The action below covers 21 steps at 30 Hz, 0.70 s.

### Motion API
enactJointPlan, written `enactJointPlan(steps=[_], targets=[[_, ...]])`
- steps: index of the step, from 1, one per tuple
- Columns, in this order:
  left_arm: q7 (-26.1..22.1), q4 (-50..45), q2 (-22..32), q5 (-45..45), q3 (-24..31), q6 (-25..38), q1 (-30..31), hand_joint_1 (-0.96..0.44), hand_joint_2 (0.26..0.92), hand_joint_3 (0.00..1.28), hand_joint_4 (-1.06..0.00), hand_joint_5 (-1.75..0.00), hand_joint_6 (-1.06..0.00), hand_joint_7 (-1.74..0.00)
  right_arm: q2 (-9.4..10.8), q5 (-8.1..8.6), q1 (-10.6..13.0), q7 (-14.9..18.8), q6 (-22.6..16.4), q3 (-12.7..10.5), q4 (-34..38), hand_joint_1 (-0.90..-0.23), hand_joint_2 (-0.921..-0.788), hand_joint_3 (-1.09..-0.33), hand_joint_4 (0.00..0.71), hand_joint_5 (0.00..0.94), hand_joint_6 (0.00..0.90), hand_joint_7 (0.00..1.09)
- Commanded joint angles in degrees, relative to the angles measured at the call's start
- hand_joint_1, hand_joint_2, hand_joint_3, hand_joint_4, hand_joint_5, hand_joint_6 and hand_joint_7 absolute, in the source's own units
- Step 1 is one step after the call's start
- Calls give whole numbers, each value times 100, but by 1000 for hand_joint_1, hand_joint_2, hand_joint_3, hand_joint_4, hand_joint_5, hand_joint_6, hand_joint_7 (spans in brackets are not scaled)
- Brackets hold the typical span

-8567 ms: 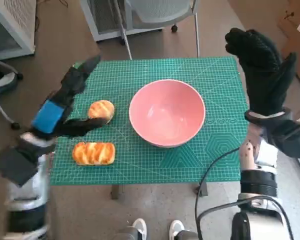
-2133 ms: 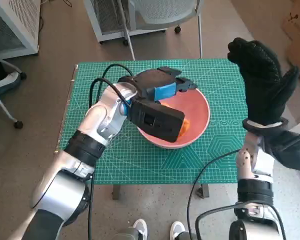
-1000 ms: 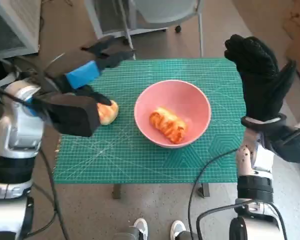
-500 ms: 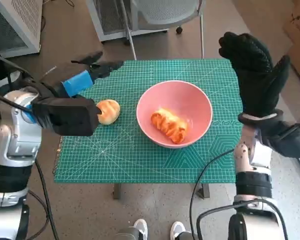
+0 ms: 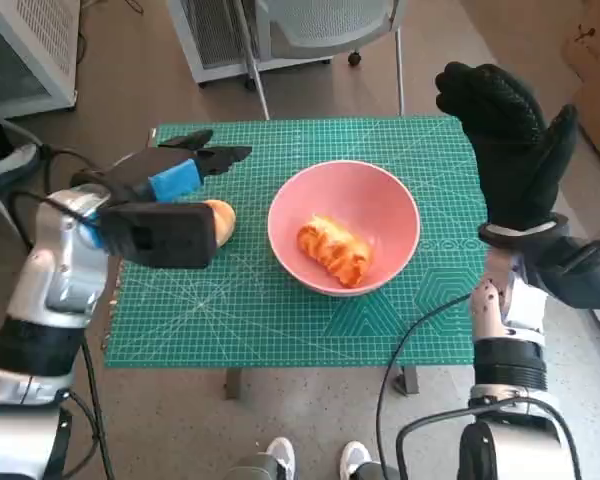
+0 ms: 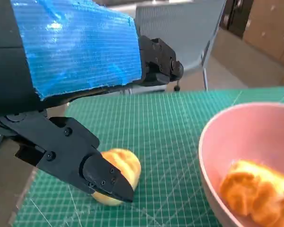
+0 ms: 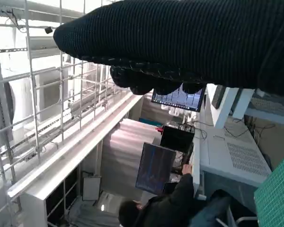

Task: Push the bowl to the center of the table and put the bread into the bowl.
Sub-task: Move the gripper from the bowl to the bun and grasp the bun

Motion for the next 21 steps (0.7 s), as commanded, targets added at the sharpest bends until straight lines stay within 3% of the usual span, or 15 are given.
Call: enactJointPlan(steps=[1,21], targets=[[243,715,-253,169,-209,-30,-333,-185,695,4,1,1,-186,-1,-45,33,65,69,80,-16,19,-665,-921,-562,335,0,385,6],[1099,3723,-1031,751,-955,100,-1325,-196,706,6,-2,0,-217,-14,-222,3,288,19,180,-63,-380,-647,-921,-564,336,0,385,4]])
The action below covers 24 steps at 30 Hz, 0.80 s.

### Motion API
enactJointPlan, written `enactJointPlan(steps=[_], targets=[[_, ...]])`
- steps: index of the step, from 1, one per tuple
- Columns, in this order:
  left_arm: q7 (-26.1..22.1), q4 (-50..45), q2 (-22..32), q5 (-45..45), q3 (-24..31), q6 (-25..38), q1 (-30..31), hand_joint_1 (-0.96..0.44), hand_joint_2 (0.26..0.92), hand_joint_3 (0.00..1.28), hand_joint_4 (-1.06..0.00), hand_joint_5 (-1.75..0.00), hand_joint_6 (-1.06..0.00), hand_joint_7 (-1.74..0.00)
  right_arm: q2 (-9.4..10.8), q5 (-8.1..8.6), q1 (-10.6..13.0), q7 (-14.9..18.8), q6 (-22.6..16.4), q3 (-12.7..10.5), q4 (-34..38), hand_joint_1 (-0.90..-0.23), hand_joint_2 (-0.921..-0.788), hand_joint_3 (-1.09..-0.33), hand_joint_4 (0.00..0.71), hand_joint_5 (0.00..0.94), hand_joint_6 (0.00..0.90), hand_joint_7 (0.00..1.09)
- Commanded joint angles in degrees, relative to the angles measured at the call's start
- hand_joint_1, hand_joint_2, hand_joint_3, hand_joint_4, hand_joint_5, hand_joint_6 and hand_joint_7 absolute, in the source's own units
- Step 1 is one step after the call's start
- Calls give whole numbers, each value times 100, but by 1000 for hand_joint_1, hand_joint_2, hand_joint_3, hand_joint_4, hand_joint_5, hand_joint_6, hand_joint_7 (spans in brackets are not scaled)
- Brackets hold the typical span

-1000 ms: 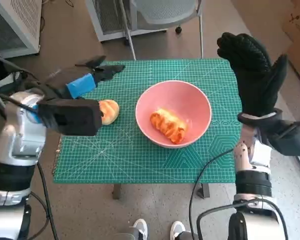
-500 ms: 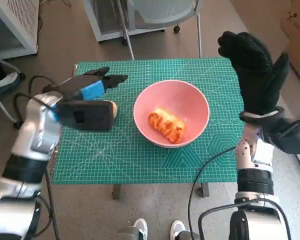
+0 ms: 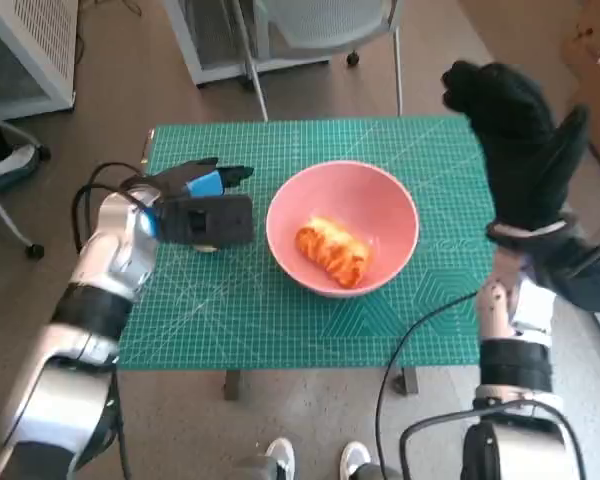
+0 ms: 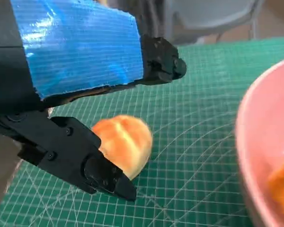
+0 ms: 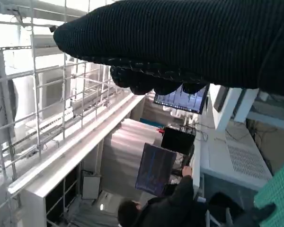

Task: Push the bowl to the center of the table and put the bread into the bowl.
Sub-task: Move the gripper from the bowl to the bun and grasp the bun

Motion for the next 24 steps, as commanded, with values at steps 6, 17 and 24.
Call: enactJointPlan(steps=[6,17,24], targets=[[514,1278,-351,317,-419,180,-461,-202,709,6,-30,-10,-265,-28,-113,-33,262,-66,104,-33,-118,-646,-921,-565,335,0,384,3],[798,1874,-616,436,-701,460,-542,-4,778,28,-445,-54,-451,-27,-122,-26,370,-96,214,-12,-332,-644,-921,-565,334,0,384,2],[809,1923,-670,604,-933,650,-591,69,892,64,-722,-1058,-644,-865,-129,40,434,-74,378,-31,-502,-644,-921,-564,329,0,384,3]])
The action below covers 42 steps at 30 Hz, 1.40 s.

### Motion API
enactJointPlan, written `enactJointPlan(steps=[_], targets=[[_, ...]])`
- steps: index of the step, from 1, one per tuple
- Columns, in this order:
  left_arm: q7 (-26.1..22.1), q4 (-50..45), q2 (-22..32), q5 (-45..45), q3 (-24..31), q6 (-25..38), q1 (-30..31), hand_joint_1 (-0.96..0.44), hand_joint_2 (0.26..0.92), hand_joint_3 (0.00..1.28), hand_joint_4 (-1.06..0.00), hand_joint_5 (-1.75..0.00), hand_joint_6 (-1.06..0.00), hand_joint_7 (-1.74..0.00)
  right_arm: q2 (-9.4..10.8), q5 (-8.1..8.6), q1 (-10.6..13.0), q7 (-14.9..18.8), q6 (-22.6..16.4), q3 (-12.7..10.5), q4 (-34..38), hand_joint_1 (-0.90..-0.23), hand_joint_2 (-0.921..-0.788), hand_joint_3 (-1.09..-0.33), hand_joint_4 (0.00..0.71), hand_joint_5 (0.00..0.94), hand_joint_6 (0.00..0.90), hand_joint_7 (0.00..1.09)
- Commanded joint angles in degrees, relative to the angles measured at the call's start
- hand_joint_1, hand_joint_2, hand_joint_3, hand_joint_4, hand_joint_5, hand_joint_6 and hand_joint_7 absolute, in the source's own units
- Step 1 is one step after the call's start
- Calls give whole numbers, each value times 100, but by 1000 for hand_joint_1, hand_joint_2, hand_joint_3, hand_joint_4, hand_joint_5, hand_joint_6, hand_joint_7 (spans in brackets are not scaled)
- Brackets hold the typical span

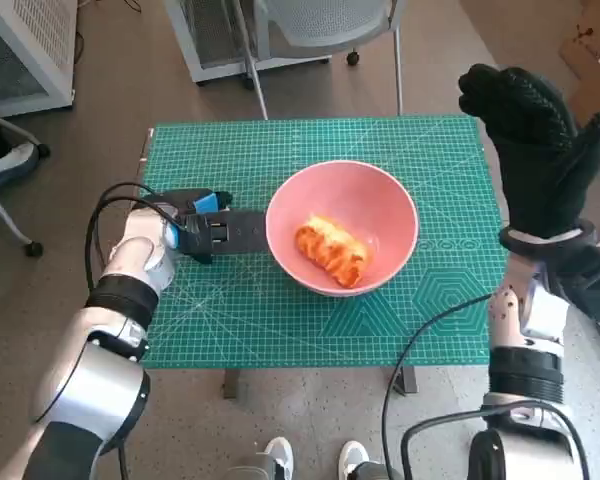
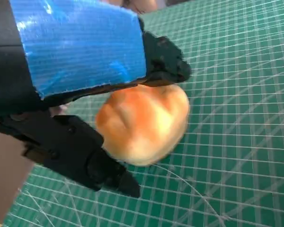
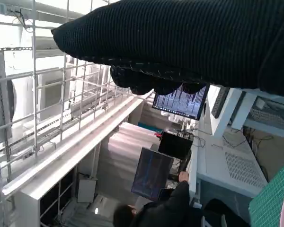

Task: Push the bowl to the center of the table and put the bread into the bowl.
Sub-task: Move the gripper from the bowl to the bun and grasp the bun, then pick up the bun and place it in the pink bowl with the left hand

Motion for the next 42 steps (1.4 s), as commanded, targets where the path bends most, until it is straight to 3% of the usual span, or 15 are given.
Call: enactJointPlan(steps=[1,5,12,17,21,24,28,33,42], targets=[[-95,37,-38,96,-126,92,-133,45,895,64,-733,-1072,-643,-973,-45,45,198,-13,165,0,-88,-644,-921,-564,328,0,384,3],[-242,-131,47,62,-133,67,-260,10,899,66,-733,-1014,-667,-1190,-27,54,226,-14,211,-3,-138,-644,-921,-562,328,0,383,2],[-351,-834,282,-124,81,-83,-315,1,910,70,-676,-1260,-690,-1020,0,64,216,-5,246,-4,-127,-643,-921,-560,325,0,383,2],[-519,-1949,513,-314,391,4,-109,1,917,60,-714,-1144,-632,-1157,23,37,209,-12,209,10,-107,-643,-921,-560,323,0,383,1],[-691,-3599,761,-520,816,169,289,2,919,60,-732,-1073,-606,-1233,40,6,171,-15,159,17,-21,-642,-921,-561,322,0,382,1],[-805,-4819,895,-613,1108,223,572,2,915,59,-743,-1131,-618,-1152,52,-6,168,-20,153,29,-20,-638,-921,-562,322,0,382,1],[-885,-5335,925,-619,1240,302,720,2,914,58,-743,-1152,-624,-1126,55,-7,166,-20,154,31,-19,-636,-921,-562,322,0,383,1],[-876,-6875,787,-576,1456,306,864,3,912,40,-761,-1096,-650,-1136,68,-24,170,-4,94,45,-3,-636,-921,-563,322,0,384,1],[-867,-7274,515,-336,1137,141,786,1,910,19,-768,-1049,-697,-1128,77,-26,175,2,49,60,9,-635,-921,-566,322,0,383,1]])
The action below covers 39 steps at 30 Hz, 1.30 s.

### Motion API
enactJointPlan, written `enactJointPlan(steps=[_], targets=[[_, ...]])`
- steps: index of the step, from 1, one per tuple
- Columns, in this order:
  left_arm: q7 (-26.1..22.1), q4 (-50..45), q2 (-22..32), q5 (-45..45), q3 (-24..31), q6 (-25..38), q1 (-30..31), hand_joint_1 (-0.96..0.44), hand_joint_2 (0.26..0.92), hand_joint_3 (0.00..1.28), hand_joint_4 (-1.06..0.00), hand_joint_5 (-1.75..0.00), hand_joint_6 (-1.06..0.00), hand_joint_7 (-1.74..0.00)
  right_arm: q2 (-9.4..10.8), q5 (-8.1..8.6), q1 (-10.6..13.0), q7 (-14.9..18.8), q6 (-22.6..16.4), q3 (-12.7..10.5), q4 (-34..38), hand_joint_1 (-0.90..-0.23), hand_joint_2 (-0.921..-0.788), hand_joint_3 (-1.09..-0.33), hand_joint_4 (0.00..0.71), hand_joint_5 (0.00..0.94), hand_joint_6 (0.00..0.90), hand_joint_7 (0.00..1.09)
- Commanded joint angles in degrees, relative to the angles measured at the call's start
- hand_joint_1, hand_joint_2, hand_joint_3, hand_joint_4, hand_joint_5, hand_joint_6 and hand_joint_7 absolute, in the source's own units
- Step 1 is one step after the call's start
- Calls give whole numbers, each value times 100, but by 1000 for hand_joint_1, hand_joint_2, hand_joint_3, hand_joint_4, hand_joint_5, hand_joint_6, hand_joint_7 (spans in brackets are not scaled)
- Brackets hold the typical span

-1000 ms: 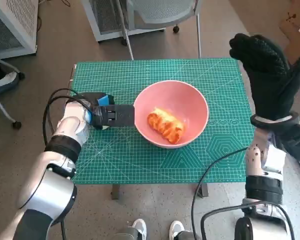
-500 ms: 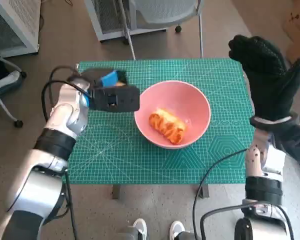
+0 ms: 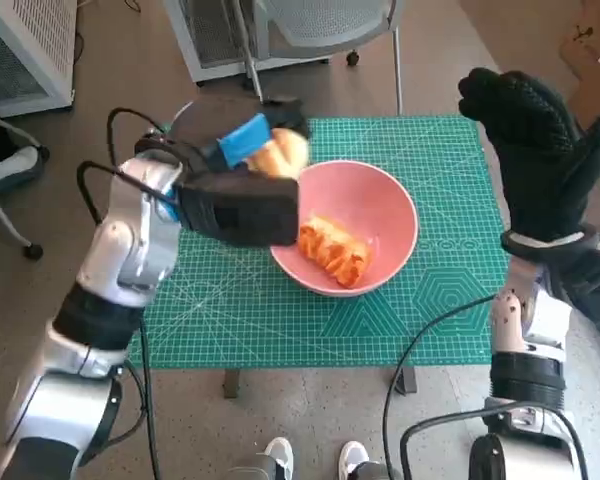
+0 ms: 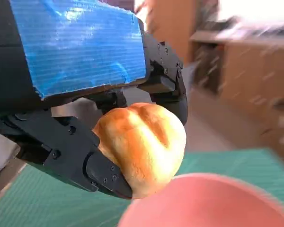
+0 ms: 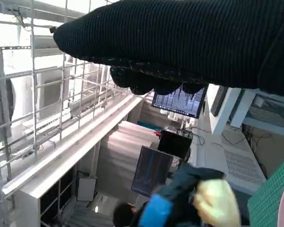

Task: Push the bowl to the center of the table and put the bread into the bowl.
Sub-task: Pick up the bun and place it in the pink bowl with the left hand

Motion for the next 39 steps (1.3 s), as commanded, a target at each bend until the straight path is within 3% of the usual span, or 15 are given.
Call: enactJointPlan(steps=[1,10,14,24,33,34,37,38,39], targets=[[-77,-815,-125,145,-45,-105,-9,1,910,19,-769,-1050,-696,-1127,63,-21,92,0,5,56,133,-635,-921,-567,322,0,383,1],[-317,-438,-595,233,-479,-271,-193,1,919,30,-754,-1099,-649,-1146,38,-16,137,-37,-4,63,53,-635,-921,-569,322,0,379,0],[-460,-136,-732,243,-583,-295,-285,1,919,43,-729,-1187,-655,-1079,38,-3,165,-40,0,57,16,-636,-921,-570,322,0,379,0],[-210,1101,-971,387,-892,-857,-494,2,920,71,-698,-1237,-624,-1095,22,33,279,-65,38,21,-125,-637,-921,-568,321,0,360,0],[35,1808,-1213,101,-712,-1204,-426,2,912,83,-721,-1157,-594,-1184,40,-9,313,-173,46,34,-197,-638,-921,-567,315,0,355,0],[13,1867,-1239,54,-689,-1198,-431,2,829,243,-699,-1187,-594,-1232,41,-14,314,-185,47,38,-203,-638,-921,-568,314,0,356,1],[-109,1988,-1285,-78,-628,-1113,-417,2,734,466,-612,-1269,-561,-1356,42,-25,308,-218,55,52,-214,-639,-921,-568,314,0,357,1],[-152,2008,-1300,-110,-611,-1060,-412,-128,797,366,-498,-964,-561,-1357,39,-25,307,-225,60,55,-219,-639,-921,-568,313,0,357,1],[-194,2000,-1305,-143,-591,-1001,-397,-211,842,289,-470,-682,-569,-1350,38,-28,302,-234,62,60,-219,-640,-921,-568,312,0,357,1]])
